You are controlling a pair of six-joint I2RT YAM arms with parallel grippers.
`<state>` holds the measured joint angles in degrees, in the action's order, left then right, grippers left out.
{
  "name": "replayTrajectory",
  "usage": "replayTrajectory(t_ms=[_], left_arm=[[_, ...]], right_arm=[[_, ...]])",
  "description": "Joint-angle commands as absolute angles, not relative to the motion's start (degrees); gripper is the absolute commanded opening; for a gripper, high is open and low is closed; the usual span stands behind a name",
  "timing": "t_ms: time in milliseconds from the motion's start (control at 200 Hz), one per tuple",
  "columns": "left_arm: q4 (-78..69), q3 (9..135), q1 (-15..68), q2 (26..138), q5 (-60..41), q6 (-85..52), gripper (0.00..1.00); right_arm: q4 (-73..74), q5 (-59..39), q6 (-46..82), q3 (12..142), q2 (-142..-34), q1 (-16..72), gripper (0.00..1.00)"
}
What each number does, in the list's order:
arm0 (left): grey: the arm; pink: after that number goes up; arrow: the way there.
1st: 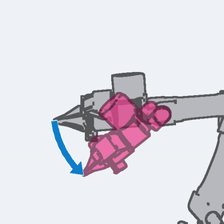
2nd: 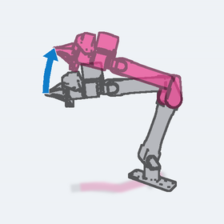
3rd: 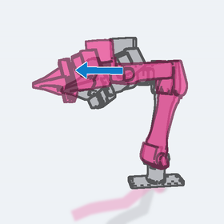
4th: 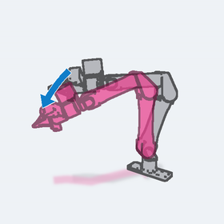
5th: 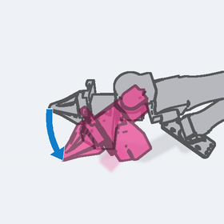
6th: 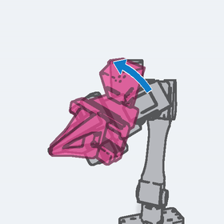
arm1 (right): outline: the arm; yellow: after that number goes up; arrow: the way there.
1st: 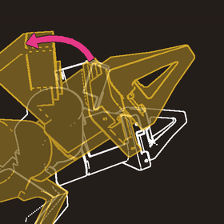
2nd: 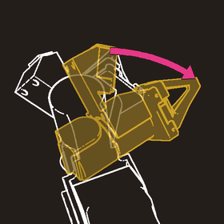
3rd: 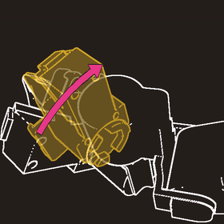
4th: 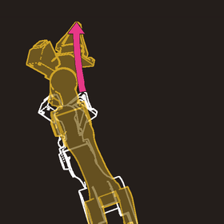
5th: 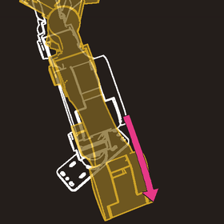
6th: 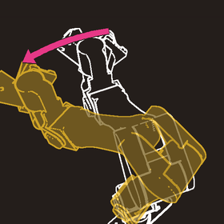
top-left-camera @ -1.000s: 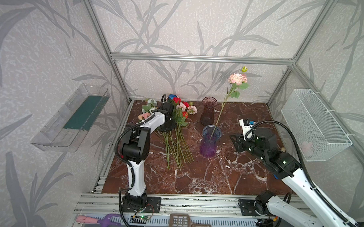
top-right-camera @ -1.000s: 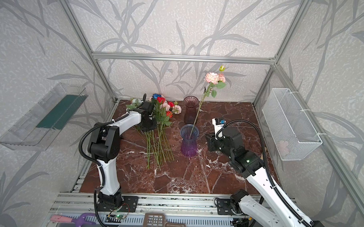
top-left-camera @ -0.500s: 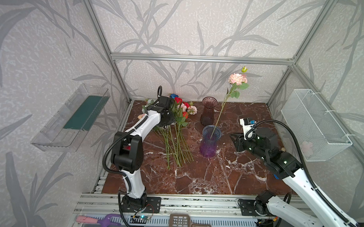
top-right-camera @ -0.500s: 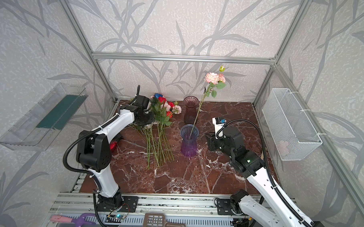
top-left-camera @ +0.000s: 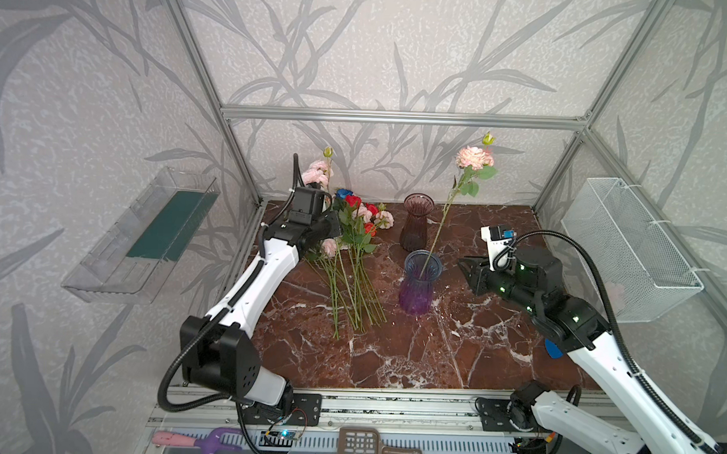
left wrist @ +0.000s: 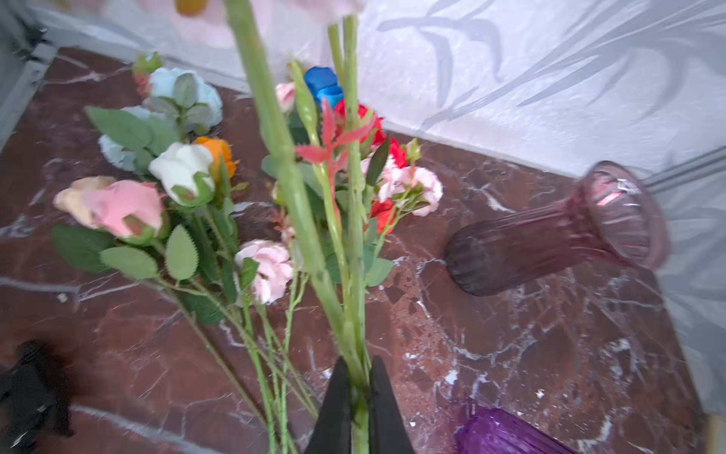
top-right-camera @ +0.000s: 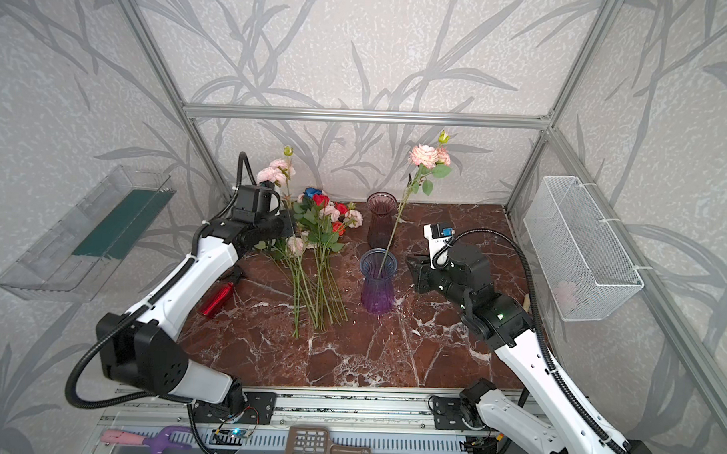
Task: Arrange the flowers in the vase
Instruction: 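Grasp another pink rose stem with the left gripper and lift it, then close the right gripper on the stem below the left gripper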
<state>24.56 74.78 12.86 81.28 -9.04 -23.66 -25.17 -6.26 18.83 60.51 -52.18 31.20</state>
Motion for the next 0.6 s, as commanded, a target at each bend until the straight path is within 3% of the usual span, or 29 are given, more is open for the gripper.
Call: replayTrajectory(t_ms=[0, 170, 300, 595], left_arm=[[5.3, 68.0, 13.2, 73.5, -23.1, -23.8, 0.00], [-13.4, 59.2, 14.1, 65.1, -33.2, -27.1, 0.00], [-18.5, 58.8, 15.3, 63.6, -39.8, -30.4, 0.00], [-26.5, 58.9, 16.5, 64.3, -47.4, -38.2, 0.00]], right_arm=[[-21.3, -10.9, 20.5, 63.7, -52.3, 32.0, 0.27], [-20.7, -9.8, 17.9, 68.3, -55.2, 39.1, 0.35], [-22.0, -7.0, 14.5, 73.7, -61.1, 46.1, 0.40], [-17.6, -14.3, 16.1, 83.1, -76.5, 48.3, 0.44]])
